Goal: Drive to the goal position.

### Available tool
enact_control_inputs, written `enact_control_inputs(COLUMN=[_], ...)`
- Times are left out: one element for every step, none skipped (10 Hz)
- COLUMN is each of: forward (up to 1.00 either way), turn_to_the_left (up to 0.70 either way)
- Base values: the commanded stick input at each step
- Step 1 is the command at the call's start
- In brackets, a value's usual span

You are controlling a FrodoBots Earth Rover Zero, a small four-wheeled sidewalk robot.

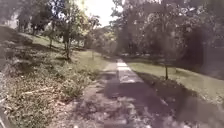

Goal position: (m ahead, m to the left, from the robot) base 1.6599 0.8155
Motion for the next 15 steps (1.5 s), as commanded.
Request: enact_control_inputs(forward=[0.45, 0.45, 0.45, 0.45, 0.45, 0.45, 0.45, 0.45, 0.45, 0.45, 0.45, 0.45, 0.45, 0.45, 0.45], turn_to_the_left=[-0.27, -0.27, -0.27, -0.26, 0.0, 0.0, 0.0, 0.0, 0.0, 0.0, 0.0, 0.0, 0.0, 0.0, 0.0])
